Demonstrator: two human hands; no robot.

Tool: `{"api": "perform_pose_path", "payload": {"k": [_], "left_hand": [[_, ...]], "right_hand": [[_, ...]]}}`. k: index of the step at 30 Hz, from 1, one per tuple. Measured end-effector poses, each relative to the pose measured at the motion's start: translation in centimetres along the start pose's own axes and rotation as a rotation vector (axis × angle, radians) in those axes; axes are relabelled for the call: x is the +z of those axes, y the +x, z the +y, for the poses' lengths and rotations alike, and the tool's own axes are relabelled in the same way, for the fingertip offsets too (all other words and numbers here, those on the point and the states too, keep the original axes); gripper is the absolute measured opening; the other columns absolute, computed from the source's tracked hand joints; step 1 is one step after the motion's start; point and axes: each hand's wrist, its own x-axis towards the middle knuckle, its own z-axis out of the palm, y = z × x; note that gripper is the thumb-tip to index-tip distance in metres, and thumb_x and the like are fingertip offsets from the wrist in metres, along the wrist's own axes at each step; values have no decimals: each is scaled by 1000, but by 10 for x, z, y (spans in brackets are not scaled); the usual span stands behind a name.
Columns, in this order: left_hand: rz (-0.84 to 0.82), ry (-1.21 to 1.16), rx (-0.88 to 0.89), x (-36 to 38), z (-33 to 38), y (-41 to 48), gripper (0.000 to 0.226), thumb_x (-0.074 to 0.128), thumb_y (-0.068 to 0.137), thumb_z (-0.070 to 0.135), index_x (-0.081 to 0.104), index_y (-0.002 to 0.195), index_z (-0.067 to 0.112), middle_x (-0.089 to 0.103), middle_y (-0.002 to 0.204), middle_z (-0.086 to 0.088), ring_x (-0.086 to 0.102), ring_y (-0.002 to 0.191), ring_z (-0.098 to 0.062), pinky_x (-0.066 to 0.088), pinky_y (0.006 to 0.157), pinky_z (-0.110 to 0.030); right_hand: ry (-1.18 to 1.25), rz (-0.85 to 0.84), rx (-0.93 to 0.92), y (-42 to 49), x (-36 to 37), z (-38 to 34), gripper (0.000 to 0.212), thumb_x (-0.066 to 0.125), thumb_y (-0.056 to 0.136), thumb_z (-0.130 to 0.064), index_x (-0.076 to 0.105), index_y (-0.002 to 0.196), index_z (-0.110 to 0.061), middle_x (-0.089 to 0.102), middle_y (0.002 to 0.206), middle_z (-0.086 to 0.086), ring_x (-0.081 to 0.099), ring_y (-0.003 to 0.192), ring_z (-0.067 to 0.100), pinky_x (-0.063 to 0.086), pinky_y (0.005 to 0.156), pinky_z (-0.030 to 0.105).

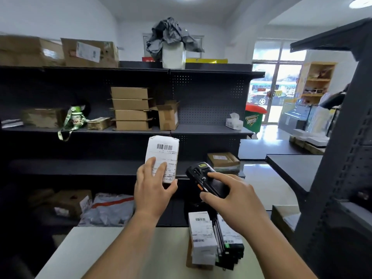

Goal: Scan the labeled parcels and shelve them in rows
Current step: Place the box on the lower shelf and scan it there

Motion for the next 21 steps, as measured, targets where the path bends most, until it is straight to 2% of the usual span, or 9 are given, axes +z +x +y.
{"api": "perform_pose_path", "payload": {"k": [9, 13, 21], "left_hand": [[-3, 27, 25, 10, 6, -12, 58, 80, 74, 39, 63, 124, 15, 44, 140, -10, 43, 124, -35, 54, 86, -52], [-4, 33, 36, 16, 12, -11, 58, 81, 74, 38, 63, 124, 15, 44, 141, -11, 43, 124, -36, 54, 86, -52], [2, 76, 28, 25, 20, -11, 59, 82, 73, 38, 63, 124, 15, 44, 141, -10, 42, 125, -35, 54, 81, -53]], "right_hand": [[-91, -117, 24, -8, -13, -5, 55, 69, 73, -56, 56, 126, -52, 52, 116, -21, 48, 107, 3, 41, 81, 23], [-129, -167, 24, -7, -25, 0, 55, 69, 73, -55, 56, 126, -51, 51, 113, -19, 49, 103, 4, 44, 79, 24], [-173, -222, -10, -3, -40, 15, 55, 68, 75, -55, 55, 128, -48, 47, 106, -19, 44, 102, 4, 41, 81, 24]]}}
